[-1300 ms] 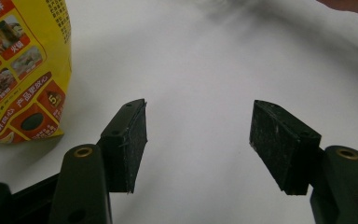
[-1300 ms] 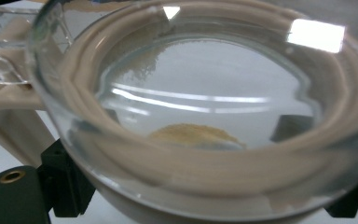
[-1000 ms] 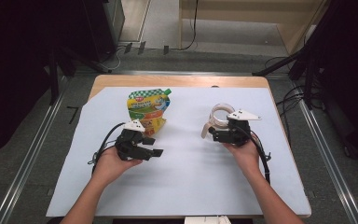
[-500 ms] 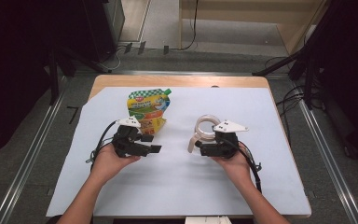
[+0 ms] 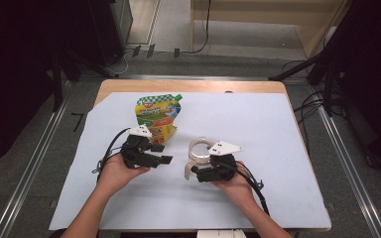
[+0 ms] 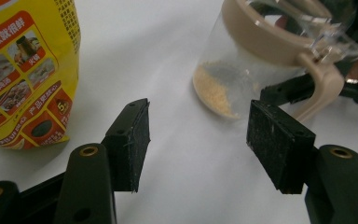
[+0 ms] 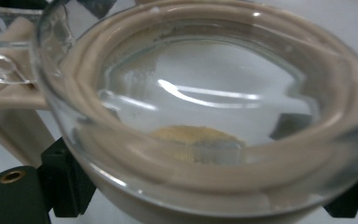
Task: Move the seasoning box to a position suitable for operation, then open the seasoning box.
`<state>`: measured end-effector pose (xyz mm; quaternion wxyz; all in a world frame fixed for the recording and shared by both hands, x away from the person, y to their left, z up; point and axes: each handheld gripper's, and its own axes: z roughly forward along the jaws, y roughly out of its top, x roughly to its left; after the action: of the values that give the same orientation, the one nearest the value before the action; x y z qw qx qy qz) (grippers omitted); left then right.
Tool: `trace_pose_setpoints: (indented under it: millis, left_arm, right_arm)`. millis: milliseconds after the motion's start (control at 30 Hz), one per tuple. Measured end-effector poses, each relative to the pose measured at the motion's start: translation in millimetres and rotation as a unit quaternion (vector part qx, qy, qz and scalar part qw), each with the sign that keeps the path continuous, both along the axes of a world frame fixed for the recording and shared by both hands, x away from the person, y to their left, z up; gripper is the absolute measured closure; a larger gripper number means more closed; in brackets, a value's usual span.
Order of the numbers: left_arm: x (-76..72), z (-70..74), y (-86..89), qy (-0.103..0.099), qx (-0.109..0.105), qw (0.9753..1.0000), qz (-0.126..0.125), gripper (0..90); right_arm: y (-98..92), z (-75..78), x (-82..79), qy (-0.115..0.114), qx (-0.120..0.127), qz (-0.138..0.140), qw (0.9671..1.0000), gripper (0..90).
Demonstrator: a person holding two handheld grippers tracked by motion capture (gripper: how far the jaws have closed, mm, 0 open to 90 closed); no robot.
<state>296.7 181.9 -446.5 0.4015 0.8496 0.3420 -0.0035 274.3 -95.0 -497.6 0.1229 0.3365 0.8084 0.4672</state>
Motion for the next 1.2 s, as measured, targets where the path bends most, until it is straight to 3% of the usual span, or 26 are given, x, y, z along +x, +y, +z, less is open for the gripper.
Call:
trace_pose_setpoints:
  millis: [233, 433, 467, 567, 700, 733, 1067, 1200]
  left_arm:
    - [-1.2, -0.4, -2.2, -0.002, 0.001, 1.0, -0.003, 39.9]
    - [-3.4, -0.4, -5.1, -0.005, 0.004, 0.9999, -0.01, 39.9]
    - [-4.0, 0.0, -4.9, -0.005, 0.002, 0.9999, -0.01, 39.9]
    - [-3.4, 0.1, -3.7, -0.005, 0.001, 0.9999, -0.009, 39.9]
    - [-2.6, -0.2, -3.1, -0.002, -0.002, 1.0, -0.005, 39.9]
    - [-3.6, 0.3, -2.9, -0.003, -0.003, 1.0, -0.005, 39.9]
    - [-6.7, 1.5, -9.0, -0.009, 0.0, 0.9999, -0.014, 41.7]
    - [-10.6, 3.4, -15.0, -0.013, 0.005, 0.9997, -0.023, 51.4]
  right_arm:
    - [2.8, -6.4, -3.9, -0.011, -0.014, 0.014, 0.9997, 11.9]
    - [4.1, -8.0, -3.7, 0.001, -0.014, 0.014, 0.9998, 10.0]
    - [2.1, -5.8, -3.3, 0.015, -0.018, 0.017, 0.9996, 10.0]
    - [-1.7, -2.4, -4.7, 0.027, -0.017, 0.018, 0.9993, 9.8]
    - [-8.0, 1.9, -6.3, 0.048, -0.007, 0.018, 0.9987, 9.7]
    - [-14.1, 6.3, -8.4, 0.058, 0.006, 0.022, 0.9981, 9.9]
    - [-43.3, 21.7, -22.9, 0.066, -0.014, 0.031, 0.9973, 20.7]
    - [-55.8, 28.1, -33.0, 0.051, -0.022, 0.039, 0.9977, 35.9]
